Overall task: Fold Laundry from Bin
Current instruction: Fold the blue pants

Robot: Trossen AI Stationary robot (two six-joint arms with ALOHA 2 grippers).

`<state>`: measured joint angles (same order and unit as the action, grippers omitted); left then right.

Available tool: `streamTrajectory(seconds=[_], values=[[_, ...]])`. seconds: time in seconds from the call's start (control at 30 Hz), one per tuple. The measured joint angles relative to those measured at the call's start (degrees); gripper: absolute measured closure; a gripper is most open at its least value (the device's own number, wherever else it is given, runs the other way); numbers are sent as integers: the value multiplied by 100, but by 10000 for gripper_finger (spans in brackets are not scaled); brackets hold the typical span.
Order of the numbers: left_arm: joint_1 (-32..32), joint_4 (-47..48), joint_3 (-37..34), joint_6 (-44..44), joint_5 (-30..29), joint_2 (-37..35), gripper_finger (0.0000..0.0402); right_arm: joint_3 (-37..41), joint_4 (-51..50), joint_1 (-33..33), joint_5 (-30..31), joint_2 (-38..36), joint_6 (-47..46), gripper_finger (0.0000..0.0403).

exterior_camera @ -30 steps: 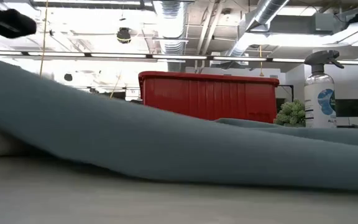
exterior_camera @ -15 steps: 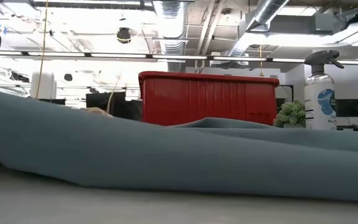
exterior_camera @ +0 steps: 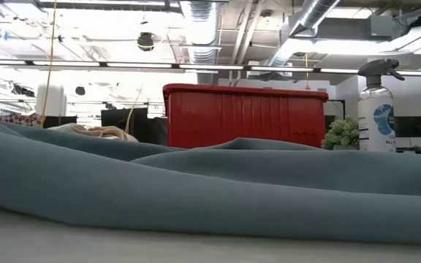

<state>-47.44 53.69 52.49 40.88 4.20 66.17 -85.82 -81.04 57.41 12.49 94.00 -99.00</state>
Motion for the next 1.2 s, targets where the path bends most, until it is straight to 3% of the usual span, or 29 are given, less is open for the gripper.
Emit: streamTrajectory(seconds=[0.07,0.13,0.23,0.37,0.5,0.63,0.83,1.03,1.2], values=[[21,-625,13,-34,-913,0,238,0,-185,-198,448,0,-173,215],[186,-1220,-45,-279,-1380,0,240,0,-308,-542,756,0,-144,213],[669,-1781,-337,-617,-1362,4,245,0,-203,-1302,1033,0,811,210],[1186,-2555,-859,-908,-1221,4,250,0,800,-2559,1265,0,2628,209],[1461,-3577,-1373,-934,-944,52,255,-2,1960,-3544,965,138,4192,209],[1473,-3976,-1633,-918,-909,76,263,2,2435,-4178,289,506,4903,209],[1404,-4017,-1754,-622,-900,74,269,2,3119,-4508,-541,1344,5782,201],[1364,-4000,-1793,-573,-961,74,269,7,3522,-4506,-1075,1964,5911,187],[1362,-3936,-1793,-585,-1091,74,269,-3,3748,-4518,-996,2002,5898,184]])
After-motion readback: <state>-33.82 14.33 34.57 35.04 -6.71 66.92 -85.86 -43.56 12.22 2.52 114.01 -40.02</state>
